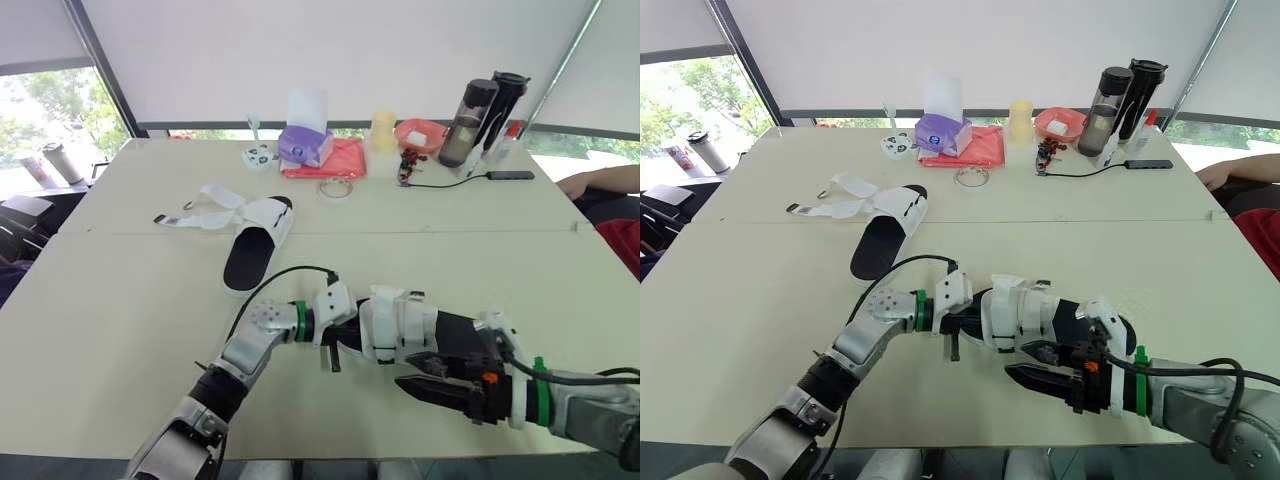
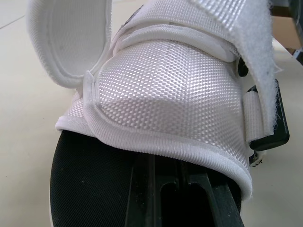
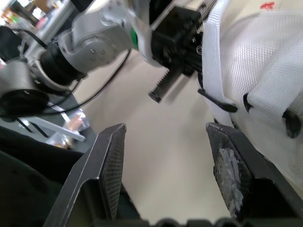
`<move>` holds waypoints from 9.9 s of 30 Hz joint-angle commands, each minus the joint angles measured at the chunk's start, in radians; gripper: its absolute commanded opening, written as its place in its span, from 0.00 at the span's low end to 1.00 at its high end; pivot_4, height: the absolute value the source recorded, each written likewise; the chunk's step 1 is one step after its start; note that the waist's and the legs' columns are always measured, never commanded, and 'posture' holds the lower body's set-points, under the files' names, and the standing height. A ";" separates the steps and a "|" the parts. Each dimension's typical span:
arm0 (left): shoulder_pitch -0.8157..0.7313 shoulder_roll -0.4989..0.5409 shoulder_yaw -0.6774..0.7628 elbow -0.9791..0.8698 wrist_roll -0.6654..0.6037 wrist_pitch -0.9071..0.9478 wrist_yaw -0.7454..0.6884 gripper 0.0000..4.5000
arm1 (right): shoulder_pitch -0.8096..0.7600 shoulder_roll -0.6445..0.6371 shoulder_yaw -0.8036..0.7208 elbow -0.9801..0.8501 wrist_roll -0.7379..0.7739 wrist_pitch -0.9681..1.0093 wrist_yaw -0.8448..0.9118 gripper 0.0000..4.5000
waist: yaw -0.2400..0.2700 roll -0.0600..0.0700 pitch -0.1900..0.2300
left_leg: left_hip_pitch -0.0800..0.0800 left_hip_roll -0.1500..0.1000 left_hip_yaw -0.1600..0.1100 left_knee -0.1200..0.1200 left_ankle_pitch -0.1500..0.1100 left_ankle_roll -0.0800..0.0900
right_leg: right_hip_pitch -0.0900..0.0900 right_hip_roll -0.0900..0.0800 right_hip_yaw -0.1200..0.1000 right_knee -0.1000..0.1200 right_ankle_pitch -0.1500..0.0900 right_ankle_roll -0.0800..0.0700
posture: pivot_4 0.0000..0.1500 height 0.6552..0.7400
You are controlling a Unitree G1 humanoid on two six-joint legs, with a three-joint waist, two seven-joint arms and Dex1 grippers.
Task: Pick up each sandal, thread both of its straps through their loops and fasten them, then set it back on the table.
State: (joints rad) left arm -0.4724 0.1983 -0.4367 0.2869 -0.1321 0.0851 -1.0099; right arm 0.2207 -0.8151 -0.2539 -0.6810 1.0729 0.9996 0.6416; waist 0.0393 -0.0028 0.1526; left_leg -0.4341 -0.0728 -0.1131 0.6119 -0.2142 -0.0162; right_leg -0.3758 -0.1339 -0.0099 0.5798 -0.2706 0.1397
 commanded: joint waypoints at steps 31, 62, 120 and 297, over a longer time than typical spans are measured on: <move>0.060 0.059 -0.031 0.059 0.053 0.111 -0.022 0.00 | -0.073 0.146 0.197 0.110 -0.278 -0.177 -0.023 0.64 | -0.004 0.000 0.000 | 0.007 0.001 0.000 -0.001 0.000 0.000 | 0.002 0.000 -0.002 0.005 -0.001 0.002 | 1.00 1.00; 0.058 0.048 -0.023 0.080 0.061 0.102 -0.009 0.00 | 0.182 0.046 0.287 -0.038 -0.210 -0.078 0.081 0.02 | 0.002 -0.001 -0.002 | 0.008 0.000 0.000 -0.001 0.000 0.000 | 0.002 0.001 -0.002 0.006 -0.001 0.002 | 1.00 1.00; 0.024 0.034 -0.013 0.163 0.071 0.045 0.041 0.00 | -0.438 0.030 0.115 0.239 0.126 -0.175 -0.180 0.99 | 0.000 0.000 0.001 | 0.009 -0.001 0.001 0.002 0.000 0.001 | 0.001 0.000 -0.002 0.014 0.002 -0.003 | 1.00 1.00; 0.296 0.434 0.251 -0.586 -0.209 0.295 -0.001 0.00 | -0.526 0.264 -0.098 0.508 0.081 0.223 -0.026 0.01 | -0.026 0.007 0.030 | -0.008 -0.001 0.002 0.002 0.006 -0.002 | -0.031 0.004 0.003 0.034 0.010 0.003 | 1.00 1.00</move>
State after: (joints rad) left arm -0.1693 0.6302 -0.2075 -0.2598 -0.3365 0.3894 -1.0190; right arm -0.2820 -0.5637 -0.2756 -0.1455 1.1114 1.2760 0.6352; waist 0.0129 0.0039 0.1824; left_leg -0.4419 -0.0734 -0.1108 0.6144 -0.2076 -0.0189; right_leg -0.4065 -0.1304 -0.0066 0.6136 -0.2601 0.1428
